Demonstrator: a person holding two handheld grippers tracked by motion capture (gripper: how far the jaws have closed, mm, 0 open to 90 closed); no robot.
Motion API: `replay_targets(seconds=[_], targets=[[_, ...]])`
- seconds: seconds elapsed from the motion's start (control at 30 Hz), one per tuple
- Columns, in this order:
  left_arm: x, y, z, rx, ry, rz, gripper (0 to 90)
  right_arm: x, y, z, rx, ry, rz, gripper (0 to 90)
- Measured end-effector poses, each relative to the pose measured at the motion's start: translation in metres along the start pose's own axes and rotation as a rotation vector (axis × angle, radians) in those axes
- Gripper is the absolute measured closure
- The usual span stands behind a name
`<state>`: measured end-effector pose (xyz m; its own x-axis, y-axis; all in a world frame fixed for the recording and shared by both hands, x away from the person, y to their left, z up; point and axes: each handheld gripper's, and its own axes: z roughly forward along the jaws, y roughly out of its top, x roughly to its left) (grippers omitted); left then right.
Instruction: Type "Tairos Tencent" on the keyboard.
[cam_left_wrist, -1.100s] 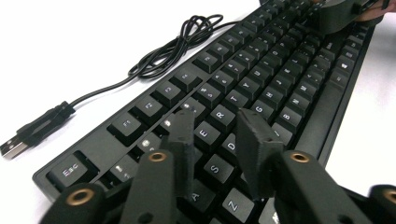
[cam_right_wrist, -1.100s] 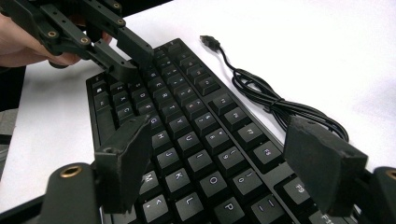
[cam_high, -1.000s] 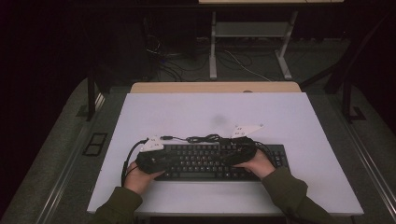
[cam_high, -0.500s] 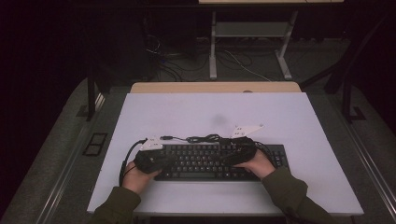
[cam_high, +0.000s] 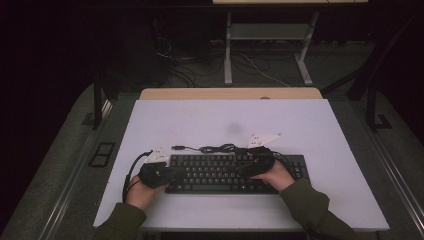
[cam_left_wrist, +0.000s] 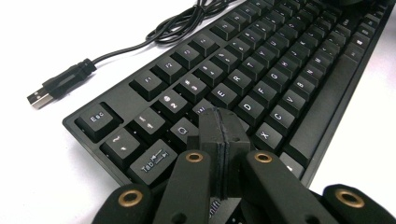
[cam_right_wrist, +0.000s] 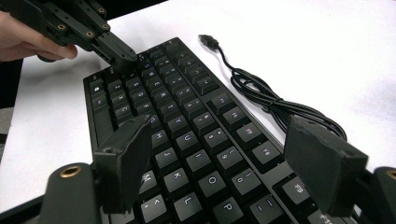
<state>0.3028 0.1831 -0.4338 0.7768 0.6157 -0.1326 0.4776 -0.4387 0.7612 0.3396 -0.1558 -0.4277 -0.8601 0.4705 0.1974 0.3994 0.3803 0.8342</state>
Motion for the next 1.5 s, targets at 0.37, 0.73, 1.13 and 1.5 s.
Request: replay_targets(seconds=[0.37, 0.73, 1.13, 1.5], targets=[[-0.0026, -0.0008, 0.0063, 0.014, -0.014, 0.001, 89.1, 0.0005, 0.0001, 0.0, 0.002, -0.001, -0.004, 23.2], [-0.0035, 0.0017, 0.0028, 0.002, -0.01, 0.001, 89.1, 0.0004, 0.0006, -0.0011, -0.003, -0.001, -0.003, 23.2], [-0.0025, 0.0038, -0.0001, -0.025, -0.006, -0.017, 80.4, -0.0008, 0.0001, -0.0019, -0.005, -0.002, 0.0, 23.2], [-0.007, 0.0068, 0.0032, -0.044, -0.012, -0.021, 56.0, -0.0015, 0.0002, -0.0032, -0.009, 0.0, -0.003, 23.8]])
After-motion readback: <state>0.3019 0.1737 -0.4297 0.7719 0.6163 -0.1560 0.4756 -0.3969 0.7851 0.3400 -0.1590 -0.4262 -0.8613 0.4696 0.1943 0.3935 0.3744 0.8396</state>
